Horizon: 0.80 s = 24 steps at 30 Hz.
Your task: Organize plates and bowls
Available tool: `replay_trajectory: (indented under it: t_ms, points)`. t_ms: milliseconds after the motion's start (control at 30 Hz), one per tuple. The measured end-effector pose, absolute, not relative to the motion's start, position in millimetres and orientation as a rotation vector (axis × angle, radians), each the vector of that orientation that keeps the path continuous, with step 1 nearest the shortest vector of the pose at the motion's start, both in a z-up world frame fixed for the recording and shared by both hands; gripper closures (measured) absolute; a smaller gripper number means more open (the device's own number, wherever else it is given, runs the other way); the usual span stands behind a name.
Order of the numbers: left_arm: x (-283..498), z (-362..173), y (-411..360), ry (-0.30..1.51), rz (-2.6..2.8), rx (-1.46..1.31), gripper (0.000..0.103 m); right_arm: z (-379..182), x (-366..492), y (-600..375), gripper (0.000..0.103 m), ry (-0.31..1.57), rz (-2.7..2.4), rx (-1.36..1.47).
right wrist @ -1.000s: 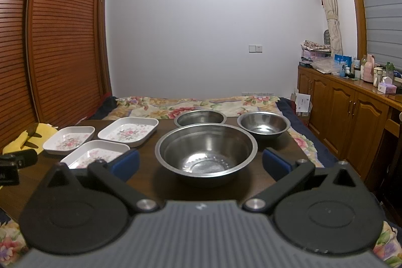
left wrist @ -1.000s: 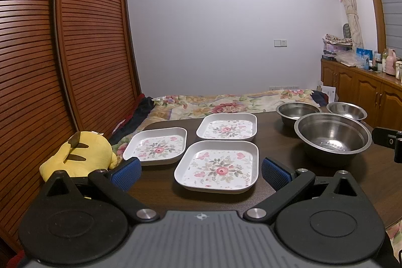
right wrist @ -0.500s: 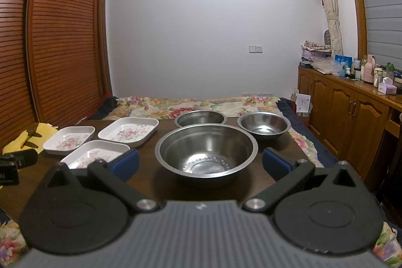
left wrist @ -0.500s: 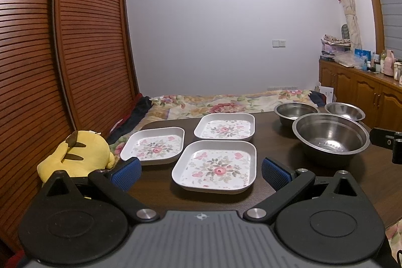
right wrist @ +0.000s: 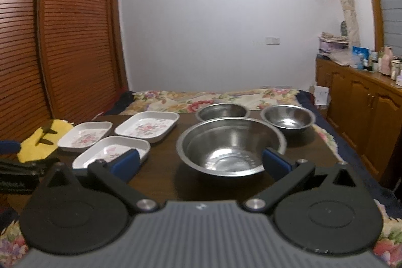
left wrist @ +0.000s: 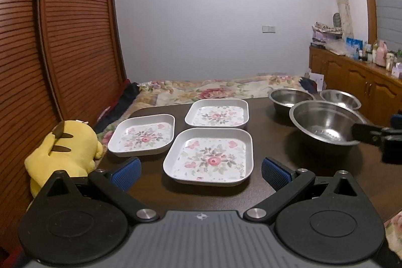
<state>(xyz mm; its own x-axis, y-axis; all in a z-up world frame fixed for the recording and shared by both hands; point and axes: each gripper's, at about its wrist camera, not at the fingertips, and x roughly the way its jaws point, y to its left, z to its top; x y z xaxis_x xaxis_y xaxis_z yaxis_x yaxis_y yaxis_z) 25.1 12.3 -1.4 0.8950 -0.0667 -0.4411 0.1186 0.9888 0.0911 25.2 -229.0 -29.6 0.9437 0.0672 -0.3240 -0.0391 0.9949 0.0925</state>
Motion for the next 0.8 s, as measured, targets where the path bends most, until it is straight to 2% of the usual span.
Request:
replay_trajectory:
  t_ms: [667,700,733,800]
  points:
    - [93.3,11.8,79.0,0.470,-0.053,0.145,0.000,-17.3,84.2,-156.9,0.001,0.407,0.360,-0.010]
    - [95.9,10.2,81.1,0.474,-0.048,0.150,0.000,-17.7,86.7,-154.5,0.003,0.413,0.369,-0.010]
    - [99.0,8.1,84.0,0.478,-0.046,0.150,0.000,-18.4,90.1,-151.3,0.009,0.417,0.377,-0.010]
    - [104.8,4.5,90.3,0.488,-0.061,0.135,0.000,-19.9,94.7,-145.7,0.013,0.429,0.383,-0.016]
